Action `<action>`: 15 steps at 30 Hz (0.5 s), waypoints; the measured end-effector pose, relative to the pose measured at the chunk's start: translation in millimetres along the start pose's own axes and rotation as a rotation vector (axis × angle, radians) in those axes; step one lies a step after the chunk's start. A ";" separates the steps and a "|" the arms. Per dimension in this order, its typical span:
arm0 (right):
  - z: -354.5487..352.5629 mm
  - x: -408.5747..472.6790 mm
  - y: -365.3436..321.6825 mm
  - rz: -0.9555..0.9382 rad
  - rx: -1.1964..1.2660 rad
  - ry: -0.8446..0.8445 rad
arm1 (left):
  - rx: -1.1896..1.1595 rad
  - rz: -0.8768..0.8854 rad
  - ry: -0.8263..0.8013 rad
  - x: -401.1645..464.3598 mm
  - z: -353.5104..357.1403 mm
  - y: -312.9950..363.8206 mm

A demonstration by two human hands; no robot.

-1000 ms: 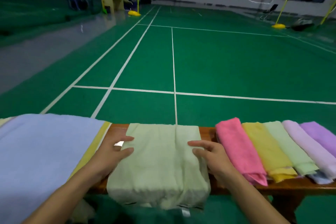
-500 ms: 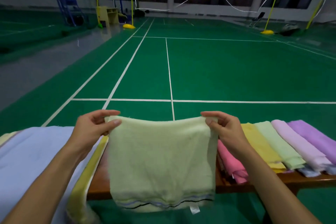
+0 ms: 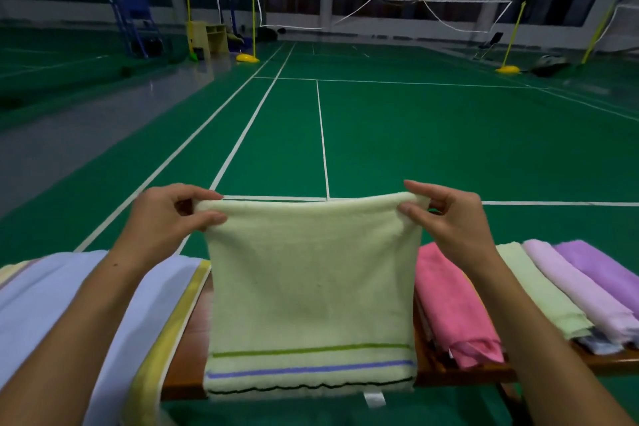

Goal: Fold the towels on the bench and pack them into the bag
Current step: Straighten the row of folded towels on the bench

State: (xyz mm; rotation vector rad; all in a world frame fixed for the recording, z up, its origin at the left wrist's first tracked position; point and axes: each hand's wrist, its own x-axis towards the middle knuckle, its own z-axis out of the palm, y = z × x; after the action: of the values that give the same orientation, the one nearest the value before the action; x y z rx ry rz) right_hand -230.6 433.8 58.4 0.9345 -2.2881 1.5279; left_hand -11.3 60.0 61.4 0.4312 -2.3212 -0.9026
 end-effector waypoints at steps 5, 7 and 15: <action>2.0 -3.8 2.7 -0.156 -0.335 0.101 | 0.083 0.086 0.112 2.1 9.9 1.1; 4.9 -4.4 1.2 -0.164 -0.381 0.115 | 0.057 0.088 0.192 4.3 13.5 2.8; 7.6 0.3 -19.1 0.070 -0.063 0.066 | -0.419 -0.116 0.266 7.9 18.7 20.2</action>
State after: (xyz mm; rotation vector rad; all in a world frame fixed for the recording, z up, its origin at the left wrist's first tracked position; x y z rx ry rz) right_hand -217.9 422.1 69.4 0.7830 -2.3308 1.4812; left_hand -30.9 79.9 67.8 0.4757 -1.8224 -1.2691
